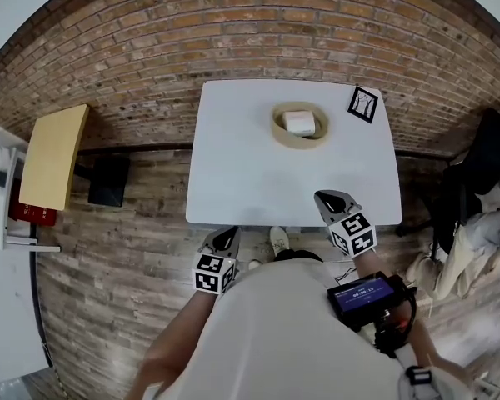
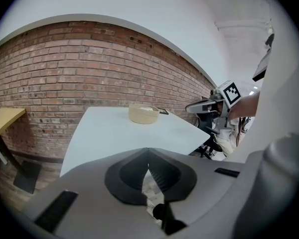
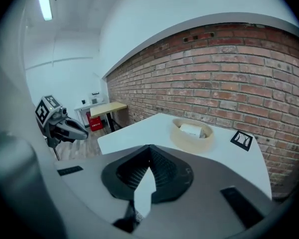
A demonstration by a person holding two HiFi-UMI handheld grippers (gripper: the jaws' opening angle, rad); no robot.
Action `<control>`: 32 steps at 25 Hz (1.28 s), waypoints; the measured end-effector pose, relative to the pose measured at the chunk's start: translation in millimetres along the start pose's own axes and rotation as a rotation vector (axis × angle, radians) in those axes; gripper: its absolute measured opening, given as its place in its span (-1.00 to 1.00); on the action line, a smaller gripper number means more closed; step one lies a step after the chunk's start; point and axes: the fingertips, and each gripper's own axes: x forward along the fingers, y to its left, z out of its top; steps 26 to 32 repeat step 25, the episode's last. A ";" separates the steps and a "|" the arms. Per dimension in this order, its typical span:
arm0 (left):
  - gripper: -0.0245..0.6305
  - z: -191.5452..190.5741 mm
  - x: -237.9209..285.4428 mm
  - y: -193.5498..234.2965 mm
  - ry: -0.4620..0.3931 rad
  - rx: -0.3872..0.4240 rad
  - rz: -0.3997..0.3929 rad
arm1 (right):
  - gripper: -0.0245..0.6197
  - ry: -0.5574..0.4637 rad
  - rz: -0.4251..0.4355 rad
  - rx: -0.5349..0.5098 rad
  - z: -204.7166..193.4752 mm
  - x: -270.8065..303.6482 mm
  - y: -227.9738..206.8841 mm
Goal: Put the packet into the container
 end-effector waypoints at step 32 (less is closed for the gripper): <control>-0.90 -1.5 -4.9 3.5 -0.011 0.018 -0.053 | -0.90 -0.057 0.032 0.121 -18.0 -7.5 61.6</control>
